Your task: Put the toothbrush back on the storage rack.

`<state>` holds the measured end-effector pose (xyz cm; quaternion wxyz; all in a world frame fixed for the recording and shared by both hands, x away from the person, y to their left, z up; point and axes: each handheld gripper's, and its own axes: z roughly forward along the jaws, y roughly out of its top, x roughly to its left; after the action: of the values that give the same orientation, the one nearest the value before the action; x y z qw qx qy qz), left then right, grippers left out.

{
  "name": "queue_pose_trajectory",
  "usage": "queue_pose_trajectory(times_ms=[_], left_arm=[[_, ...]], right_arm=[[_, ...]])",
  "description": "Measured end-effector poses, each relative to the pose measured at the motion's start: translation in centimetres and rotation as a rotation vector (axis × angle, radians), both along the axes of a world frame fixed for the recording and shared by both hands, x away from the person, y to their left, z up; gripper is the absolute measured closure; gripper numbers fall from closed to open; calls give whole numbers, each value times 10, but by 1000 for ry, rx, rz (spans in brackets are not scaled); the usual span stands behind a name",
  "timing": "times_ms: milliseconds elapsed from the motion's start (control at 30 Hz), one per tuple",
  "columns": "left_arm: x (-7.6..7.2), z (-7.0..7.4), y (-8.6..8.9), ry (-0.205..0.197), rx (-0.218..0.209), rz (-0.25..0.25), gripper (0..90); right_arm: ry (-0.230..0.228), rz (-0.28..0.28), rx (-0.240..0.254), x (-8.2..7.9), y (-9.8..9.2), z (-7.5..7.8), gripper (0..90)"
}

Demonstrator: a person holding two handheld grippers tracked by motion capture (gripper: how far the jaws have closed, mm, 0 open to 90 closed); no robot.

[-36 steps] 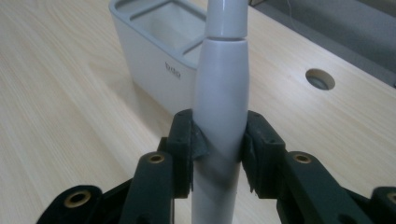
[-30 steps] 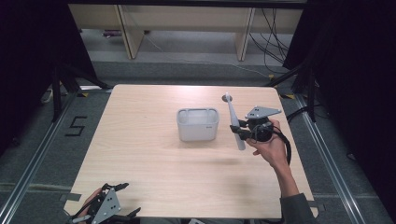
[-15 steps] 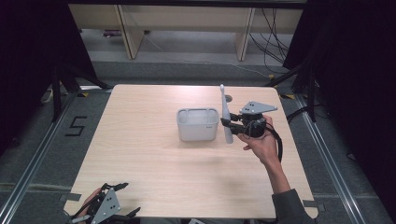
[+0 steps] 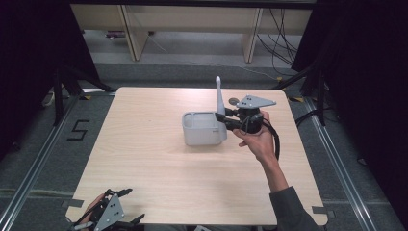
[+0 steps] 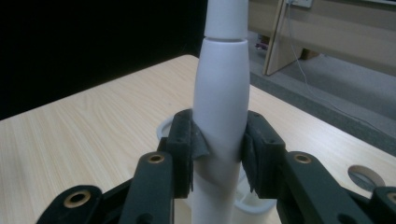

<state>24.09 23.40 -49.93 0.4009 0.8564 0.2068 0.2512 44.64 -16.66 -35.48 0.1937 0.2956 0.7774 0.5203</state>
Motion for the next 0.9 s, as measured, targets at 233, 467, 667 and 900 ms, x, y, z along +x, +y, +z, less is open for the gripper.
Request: queue_pose_trajectory(times_ms=[233, 467, 667, 900], left_arm=[[0, 0, 0, -1, 1, -2, 149], [0, 1, 0, 2, 9, -1, 149], [0, 0, 0, 1, 7, -2, 149], [0, 1, 0, 4, 12, -4, 149]], right_arm=[[-16, 3, 55, 8, 14, 11, 670], [-20, 4, 74, 15, 25, 19, 670], [-60, -18, 74, 29, 36, 23, 669], [-60, -28, 75, 42, 49, 18, 670]])
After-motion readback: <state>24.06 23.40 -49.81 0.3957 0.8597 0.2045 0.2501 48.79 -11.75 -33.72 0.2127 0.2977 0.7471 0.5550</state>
